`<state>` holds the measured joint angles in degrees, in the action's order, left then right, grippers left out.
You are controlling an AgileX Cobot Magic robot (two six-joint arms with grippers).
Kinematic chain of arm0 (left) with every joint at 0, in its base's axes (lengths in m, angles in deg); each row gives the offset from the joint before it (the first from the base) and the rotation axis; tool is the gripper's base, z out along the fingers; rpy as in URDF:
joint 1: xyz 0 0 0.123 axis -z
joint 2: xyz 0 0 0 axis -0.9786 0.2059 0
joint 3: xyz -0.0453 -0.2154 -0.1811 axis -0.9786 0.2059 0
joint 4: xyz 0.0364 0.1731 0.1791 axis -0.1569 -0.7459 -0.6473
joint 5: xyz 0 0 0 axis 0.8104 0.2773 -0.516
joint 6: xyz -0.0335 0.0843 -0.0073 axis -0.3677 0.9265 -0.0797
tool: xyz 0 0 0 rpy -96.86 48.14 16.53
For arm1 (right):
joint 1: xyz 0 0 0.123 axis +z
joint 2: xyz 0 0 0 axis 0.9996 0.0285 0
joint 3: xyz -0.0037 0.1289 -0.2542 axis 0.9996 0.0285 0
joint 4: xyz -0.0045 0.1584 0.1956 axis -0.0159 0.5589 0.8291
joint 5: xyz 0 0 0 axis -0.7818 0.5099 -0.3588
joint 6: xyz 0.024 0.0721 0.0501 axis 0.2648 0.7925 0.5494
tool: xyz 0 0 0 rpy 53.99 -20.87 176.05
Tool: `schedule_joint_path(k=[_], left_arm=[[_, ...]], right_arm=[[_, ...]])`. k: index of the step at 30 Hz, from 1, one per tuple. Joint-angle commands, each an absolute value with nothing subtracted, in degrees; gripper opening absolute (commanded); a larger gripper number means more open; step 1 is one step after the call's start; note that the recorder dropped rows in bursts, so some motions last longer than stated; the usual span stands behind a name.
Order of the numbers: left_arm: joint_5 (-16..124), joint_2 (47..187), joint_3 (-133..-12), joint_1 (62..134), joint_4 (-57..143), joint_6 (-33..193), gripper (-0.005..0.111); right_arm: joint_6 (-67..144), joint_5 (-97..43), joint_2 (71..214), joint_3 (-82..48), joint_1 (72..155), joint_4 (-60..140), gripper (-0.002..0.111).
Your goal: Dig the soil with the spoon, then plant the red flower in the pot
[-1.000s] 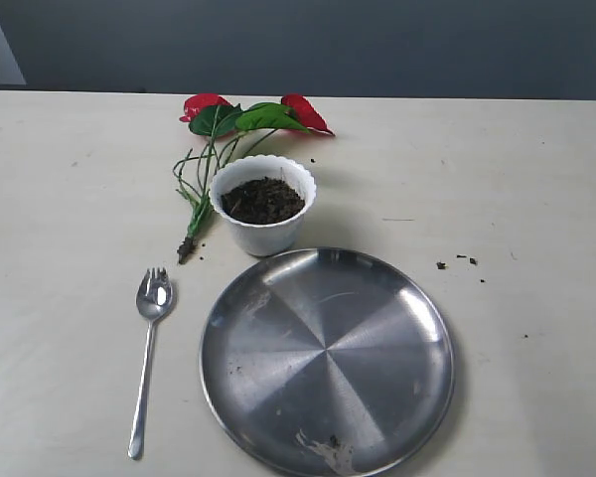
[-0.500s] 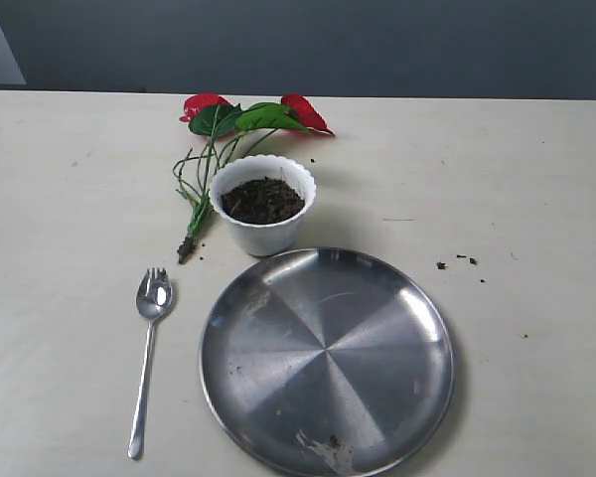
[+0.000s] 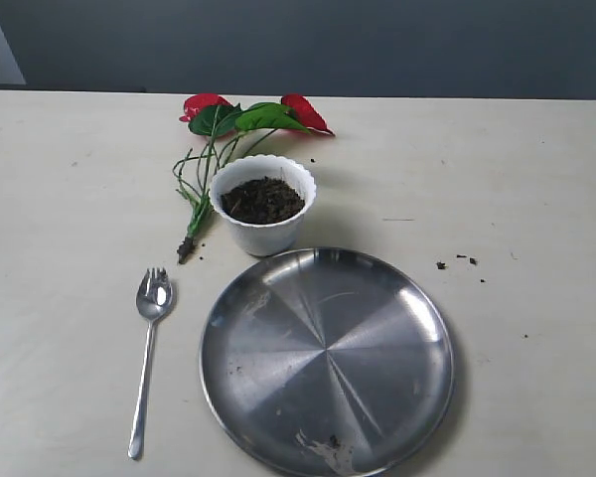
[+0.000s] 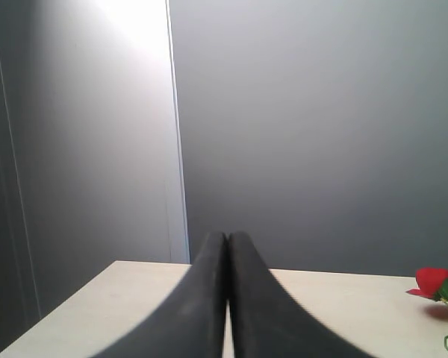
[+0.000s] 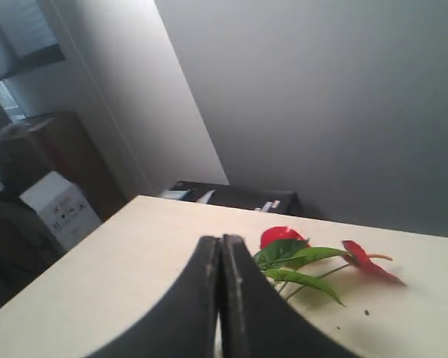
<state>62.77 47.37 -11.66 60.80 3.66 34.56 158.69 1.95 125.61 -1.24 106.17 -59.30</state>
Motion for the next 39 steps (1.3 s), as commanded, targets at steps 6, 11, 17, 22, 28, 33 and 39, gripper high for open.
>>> schedule_joint_path(k=[6, 11, 17, 22, 28, 33, 39], left_arm=[[63.0, 47.24, -11.9, 61.11, 3.78, 34.42, 0.0], [63.0, 47.24, -11.9, 61.11, 3.78, 34.42, 0.0], [63.0, 47.24, -11.9, 61.11, 3.78, 34.42, 0.0], [63.0, 47.24, -11.9, 61.11, 3.78, 34.42, 0.0], [63.0, 47.24, -11.9, 61.11, 3.78, 34.42, 0.0], [63.0, 47.24, -11.9, 61.11, 3.78, 34.42, 0.0], [63.0, 47.24, -11.9, 61.11, 3.78, 34.42, 0.0]], right_arm=[[142.77, -41.93, 143.66, -4.1, 118.89, -56.96, -0.001], [107.55, -66.41, 151.65, -7.96, 122.37, -33.63, -0.001], [69.76, -70.51, 154.42, -15.42, 123.28, 15.84, -0.001], [44.07, -69.72, 154.67, -16.66, 133.54, 46.16, -0.001], [54.89, -68.58, 160.77, -20.8, 148.57, 38.5, -0.001], [54.91, -74.31, 172.18, -30.85, 154.73, 38.51, -0.001], [55.68, -76.36, 184.9, -43.85, 158.15, 38.99, -0.001]])
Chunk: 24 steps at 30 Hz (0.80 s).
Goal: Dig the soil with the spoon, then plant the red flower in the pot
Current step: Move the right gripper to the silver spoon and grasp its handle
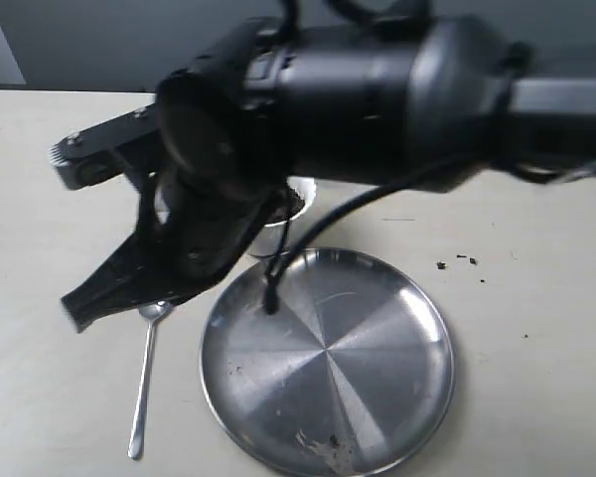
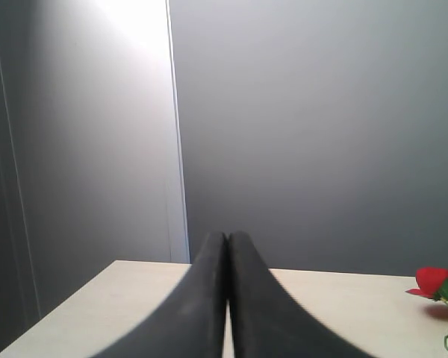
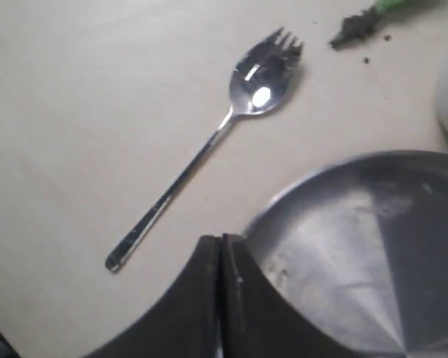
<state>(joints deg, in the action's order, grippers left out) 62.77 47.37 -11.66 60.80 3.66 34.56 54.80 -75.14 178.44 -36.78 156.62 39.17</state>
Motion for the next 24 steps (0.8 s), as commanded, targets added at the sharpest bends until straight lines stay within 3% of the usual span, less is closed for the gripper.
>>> schedule_joint_path(k=[1, 7, 14, 24], left_arm=[[63.0, 47.24, -11.9, 61.11, 3.78, 34.42, 0.0], [63.0, 47.24, -11.9, 61.11, 3.78, 34.42, 0.0], [63.0, 47.24, -11.9, 61.11, 3.78, 34.42, 0.0], [63.0, 47.24, -11.9, 61.11, 3.78, 34.42, 0.0]], right_arm=[[56.1, -76.55, 186.67, -45.33, 158.12, 39.19, -0.001], [58.05, -77.08, 194.25, -53.31, 158.39, 40.69, 0.003], [58.54, -77.33, 198.44, -54.95, 158.39, 43.7, 0.041], [61.51, -77.68, 201.69, -54.95, 158.39, 41.59, 0.042]])
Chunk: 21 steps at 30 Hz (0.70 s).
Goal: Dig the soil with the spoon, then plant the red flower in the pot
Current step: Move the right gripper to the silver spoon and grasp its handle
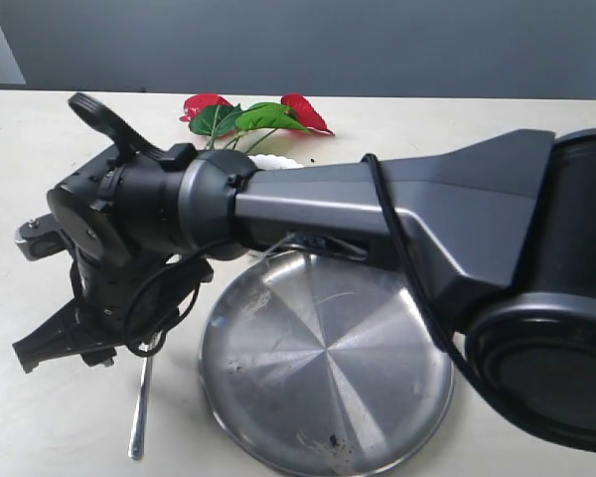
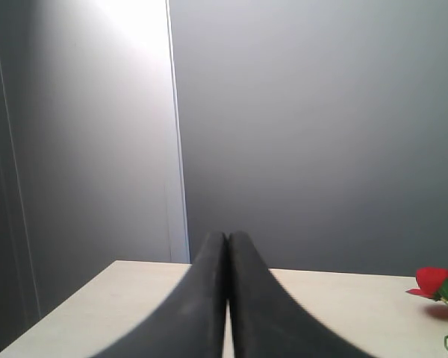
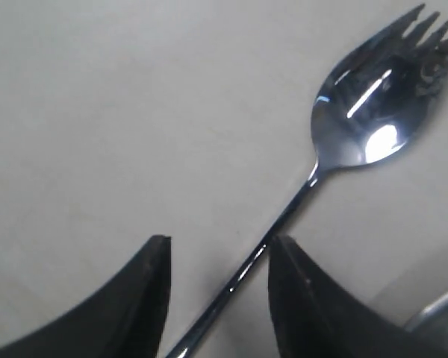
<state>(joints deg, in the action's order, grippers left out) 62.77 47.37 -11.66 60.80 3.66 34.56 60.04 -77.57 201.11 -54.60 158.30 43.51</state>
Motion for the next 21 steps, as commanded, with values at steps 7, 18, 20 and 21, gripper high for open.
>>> schedule_joint_path(k=[7, 18, 20, 21], left_arm=[[63.0, 47.24, -11.9, 61.11, 3.78, 34.42, 0.0], [63.0, 47.24, -11.9, 61.11, 3.78, 34.42, 0.0], [63.0, 47.24, -11.9, 61.11, 3.78, 34.42, 0.0], [63.0, 47.24, -11.9, 61.11, 3.78, 34.42, 0.0]], right_arm=[[63.97, -78.11, 203.47, -54.95, 158.39, 40.54, 0.042], [64.8, -77.21, 205.43, -54.95, 158.39, 40.54, 0.0], [64.8, -77.33, 205.43, -54.95, 158.39, 40.54, 0.0], [64.8, -77.33, 205.43, -54.95, 158.51, 40.66, -0.001]])
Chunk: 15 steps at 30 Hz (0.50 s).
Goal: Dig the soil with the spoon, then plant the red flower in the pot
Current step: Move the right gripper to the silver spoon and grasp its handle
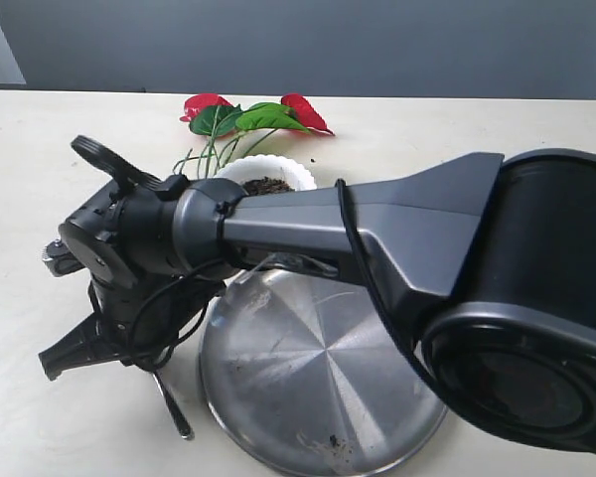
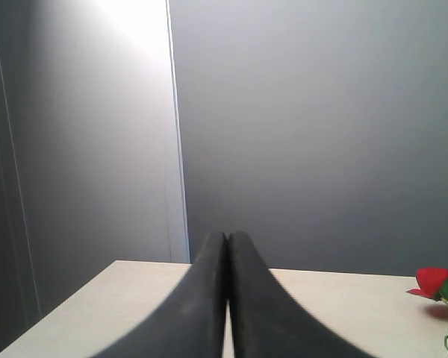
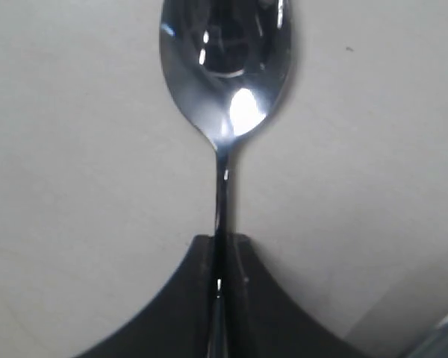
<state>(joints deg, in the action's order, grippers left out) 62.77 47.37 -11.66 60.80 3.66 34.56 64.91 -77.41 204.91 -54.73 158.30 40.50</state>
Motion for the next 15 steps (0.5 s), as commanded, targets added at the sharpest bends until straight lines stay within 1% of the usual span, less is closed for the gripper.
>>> schedule_joint_path(k=[1, 10, 15], left_arm=[[63.0, 47.24, -11.9, 61.11, 3.78, 34.42, 0.0], [63.0, 47.24, -11.9, 61.11, 3.78, 34.42, 0.0], [63.0, 47.24, -11.9, 61.11, 3.78, 34.42, 0.0]], right_arm=[[64.25, -77.33, 205.43, -54.95, 158.65, 41.53, -0.001], [50.78, -72.67, 200.88, -54.95, 158.76, 56.51, -0.001], [44.7, -71.18, 196.43, -54.95, 158.76, 50.98, -0.001]])
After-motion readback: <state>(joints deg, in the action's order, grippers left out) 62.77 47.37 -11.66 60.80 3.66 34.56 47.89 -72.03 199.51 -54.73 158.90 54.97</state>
